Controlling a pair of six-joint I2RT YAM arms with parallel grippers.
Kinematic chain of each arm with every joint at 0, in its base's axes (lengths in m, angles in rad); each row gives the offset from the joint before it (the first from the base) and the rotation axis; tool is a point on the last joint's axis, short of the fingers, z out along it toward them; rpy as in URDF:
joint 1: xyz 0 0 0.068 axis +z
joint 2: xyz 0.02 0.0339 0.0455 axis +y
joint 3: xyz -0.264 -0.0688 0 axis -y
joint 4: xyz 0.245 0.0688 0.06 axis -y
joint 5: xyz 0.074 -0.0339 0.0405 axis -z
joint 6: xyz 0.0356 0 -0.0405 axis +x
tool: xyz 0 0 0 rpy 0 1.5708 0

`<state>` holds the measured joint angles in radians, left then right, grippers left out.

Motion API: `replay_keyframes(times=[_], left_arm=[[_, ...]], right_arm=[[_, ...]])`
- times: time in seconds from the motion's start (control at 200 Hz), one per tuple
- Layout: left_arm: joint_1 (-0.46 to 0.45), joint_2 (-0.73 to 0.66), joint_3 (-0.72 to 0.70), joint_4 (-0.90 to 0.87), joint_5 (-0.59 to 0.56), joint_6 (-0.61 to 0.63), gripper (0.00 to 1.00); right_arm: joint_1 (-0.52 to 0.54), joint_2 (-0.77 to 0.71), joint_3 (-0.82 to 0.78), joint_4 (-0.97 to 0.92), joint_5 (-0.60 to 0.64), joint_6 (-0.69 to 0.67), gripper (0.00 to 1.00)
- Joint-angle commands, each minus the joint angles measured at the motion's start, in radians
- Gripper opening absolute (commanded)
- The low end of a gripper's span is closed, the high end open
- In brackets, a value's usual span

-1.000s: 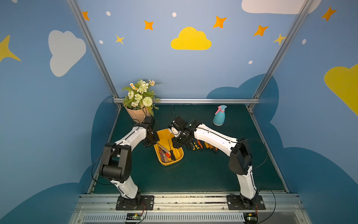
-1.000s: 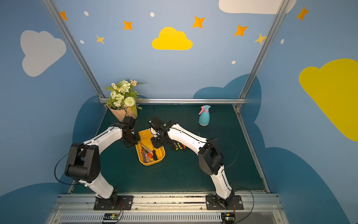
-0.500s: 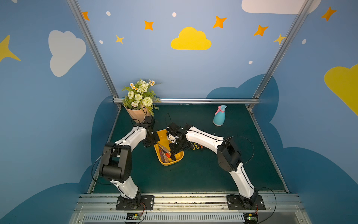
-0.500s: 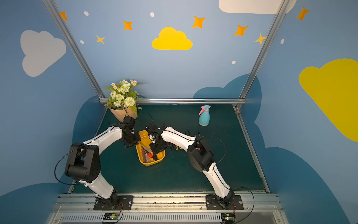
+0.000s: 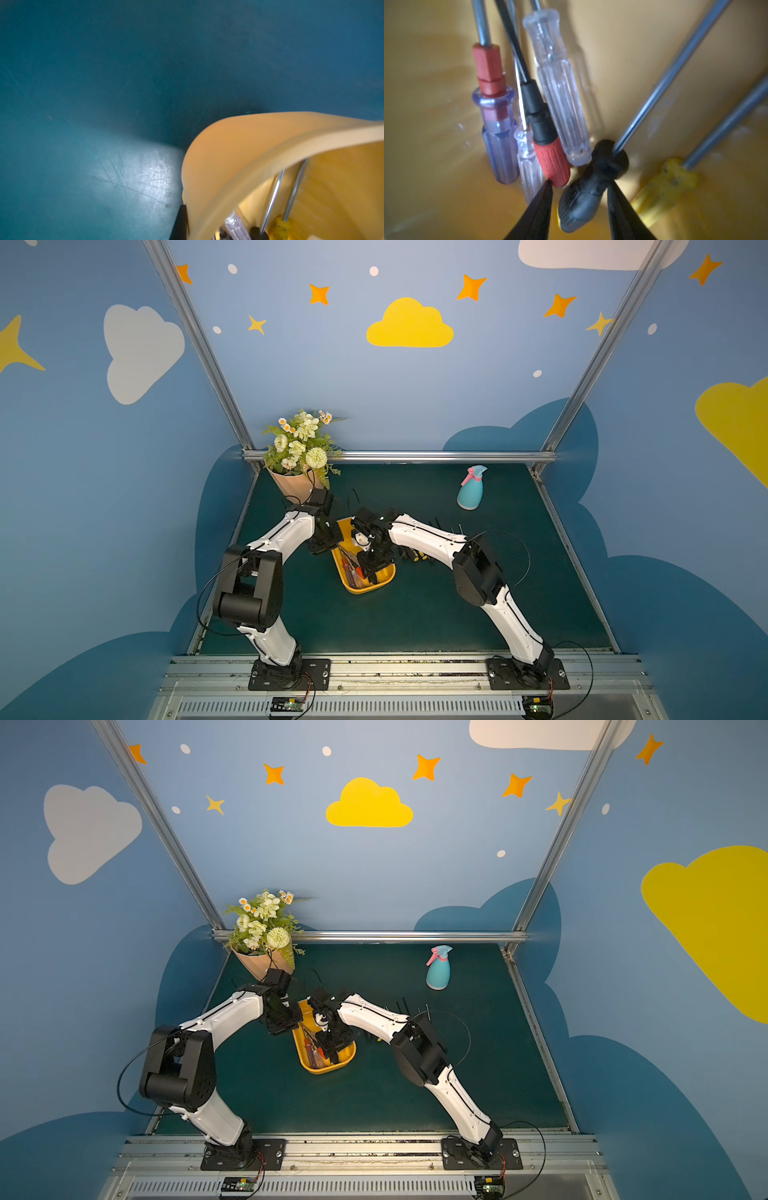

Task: Take out the screwdriver from the storage box
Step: Pick up the screwdriver from the storage box.

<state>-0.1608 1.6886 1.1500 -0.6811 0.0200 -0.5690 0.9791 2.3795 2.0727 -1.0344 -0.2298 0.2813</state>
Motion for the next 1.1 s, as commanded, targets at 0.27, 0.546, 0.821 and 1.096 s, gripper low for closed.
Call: replay_keyframes(times=[0.27, 0.546, 0.821, 1.096], left_arm=[[-0.002, -0.011, 0.023, -0.013, 0.041, -0.002, 0.02], [-0.002, -0.016, 0.021, -0.015, 0.042, -0.003, 0.02], [-0.002, -0.004, 0.037, -0.021, 0.042, 0.002, 0.03], [-0.002, 0.000, 0.048, -0.037, 0.014, 0.003, 0.03]], right_arm=[[0.000, 0.044, 0.012, -0.087, 0.048, 0.010, 0.24], [-0.003, 0.067, 0.013, -0.104, 0.068, -0.003, 0.33], [-0.005, 0.104, 0.054, -0.142, 0.085, -0.013, 0.23], [-0.005, -0.018, 0.011, -0.084, 0.128, -0.031, 0.03]])
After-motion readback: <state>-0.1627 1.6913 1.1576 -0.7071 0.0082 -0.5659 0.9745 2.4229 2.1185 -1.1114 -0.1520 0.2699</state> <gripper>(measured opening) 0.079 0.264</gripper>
